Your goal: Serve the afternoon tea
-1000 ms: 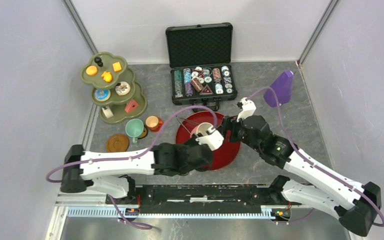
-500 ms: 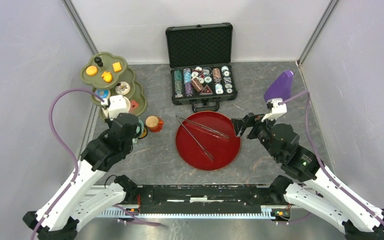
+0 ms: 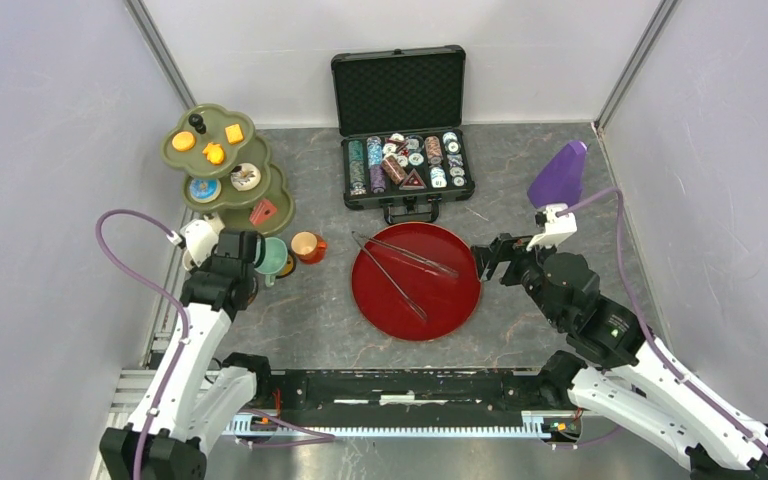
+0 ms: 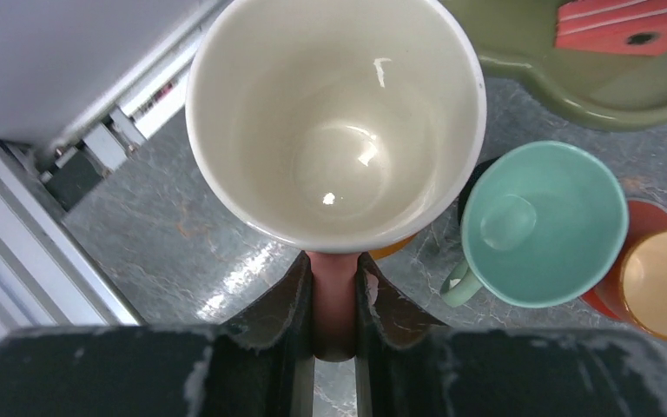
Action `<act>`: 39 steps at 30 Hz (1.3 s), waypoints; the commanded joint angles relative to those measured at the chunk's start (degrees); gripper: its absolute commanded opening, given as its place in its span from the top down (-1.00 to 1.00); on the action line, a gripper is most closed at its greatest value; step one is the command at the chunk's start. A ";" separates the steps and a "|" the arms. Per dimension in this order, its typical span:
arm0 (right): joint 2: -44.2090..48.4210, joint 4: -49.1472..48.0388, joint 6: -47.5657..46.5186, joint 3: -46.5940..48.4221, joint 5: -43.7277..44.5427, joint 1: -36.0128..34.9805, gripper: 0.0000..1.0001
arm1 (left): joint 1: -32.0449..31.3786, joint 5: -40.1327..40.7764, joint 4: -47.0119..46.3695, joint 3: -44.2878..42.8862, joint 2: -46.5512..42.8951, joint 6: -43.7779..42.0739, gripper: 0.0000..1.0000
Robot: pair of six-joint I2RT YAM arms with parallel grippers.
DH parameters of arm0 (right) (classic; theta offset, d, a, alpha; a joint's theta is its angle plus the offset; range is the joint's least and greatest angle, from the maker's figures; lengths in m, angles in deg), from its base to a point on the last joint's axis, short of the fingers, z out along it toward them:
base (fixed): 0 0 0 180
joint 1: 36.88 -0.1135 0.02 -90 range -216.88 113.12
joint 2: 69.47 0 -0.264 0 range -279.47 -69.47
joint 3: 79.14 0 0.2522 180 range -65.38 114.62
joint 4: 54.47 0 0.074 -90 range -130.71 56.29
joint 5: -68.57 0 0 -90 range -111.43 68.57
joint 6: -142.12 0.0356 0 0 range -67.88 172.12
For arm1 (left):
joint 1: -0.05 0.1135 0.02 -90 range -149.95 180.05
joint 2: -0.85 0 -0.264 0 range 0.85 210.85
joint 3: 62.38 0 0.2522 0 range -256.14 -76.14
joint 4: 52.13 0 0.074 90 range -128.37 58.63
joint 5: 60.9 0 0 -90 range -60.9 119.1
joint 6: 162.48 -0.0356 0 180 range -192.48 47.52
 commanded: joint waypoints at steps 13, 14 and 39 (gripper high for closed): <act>1.31 0.07 -2.12 -1.63 3.14 0.01 -0.84 | 7.27 -7.49 -8.73 5.43 2.32 7.83 0.95; 1.26 -0.10 -2.29 -1.75 3.26 0.01 -0.85 | 7.28 -7.49 -8.74 5.58 2.51 7.92 0.95; 1.72 -0.64 -3.58 -3.00 3.90 0.00 -0.92 | 7.63 -7.77 -13.02 8.06 6.00 12.44 0.95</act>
